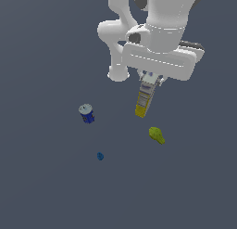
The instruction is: Pick up a designated object from a clutter of objects.
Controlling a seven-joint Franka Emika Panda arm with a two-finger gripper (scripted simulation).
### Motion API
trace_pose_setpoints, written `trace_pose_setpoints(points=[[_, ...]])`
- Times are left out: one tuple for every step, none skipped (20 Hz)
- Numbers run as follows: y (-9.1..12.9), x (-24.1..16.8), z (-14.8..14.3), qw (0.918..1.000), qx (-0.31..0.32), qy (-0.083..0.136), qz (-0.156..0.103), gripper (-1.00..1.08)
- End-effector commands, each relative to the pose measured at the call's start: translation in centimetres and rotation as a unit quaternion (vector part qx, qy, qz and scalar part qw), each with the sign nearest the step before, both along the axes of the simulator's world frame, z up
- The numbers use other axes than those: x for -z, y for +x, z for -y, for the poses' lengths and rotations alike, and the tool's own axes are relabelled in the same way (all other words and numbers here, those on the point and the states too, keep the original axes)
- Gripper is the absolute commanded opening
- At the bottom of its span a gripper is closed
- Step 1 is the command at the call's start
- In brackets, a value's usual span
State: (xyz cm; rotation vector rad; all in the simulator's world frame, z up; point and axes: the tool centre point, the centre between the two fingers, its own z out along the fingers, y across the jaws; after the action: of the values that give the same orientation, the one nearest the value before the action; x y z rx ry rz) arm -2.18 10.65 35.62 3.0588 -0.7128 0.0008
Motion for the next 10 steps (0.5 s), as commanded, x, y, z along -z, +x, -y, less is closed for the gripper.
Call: trace_pose_setpoints(points=[[-1.6,-1.9,-0.1,1.0000,0.000,0.000,0.000,-1.00],[-2.1,-2.6,-0.2,1.0000,0.000,0.000,0.000,-1.00],[-2.6,-3.2,-0.3,1.0000,0.000,0.000,0.000,-1.00],[-3.1,-3.8,-0.3,1.0000,0.000,0.000,0.000,-1.00],[-3.5,-4.4,-0.4,1.0000,0.000,0.000,0.000,-1.00],[-4.0,-5.0,-0.4,1.0000,0.000,0.000,0.000,-1.00],[-4.4,-5.5,-0.5,1.0000,0.000,0.000,0.000,-1.00],[-4.7,-6.0,-0.5,1.0000,0.000,0.000,0.000,-1.00],[-5.0,-6.4,-0.6,1.0000,0.000,0.000,0.000,-1.00],[-5.3,-6.8,-0.6,1.0000,0.000,0.000,0.000,-1.00]])
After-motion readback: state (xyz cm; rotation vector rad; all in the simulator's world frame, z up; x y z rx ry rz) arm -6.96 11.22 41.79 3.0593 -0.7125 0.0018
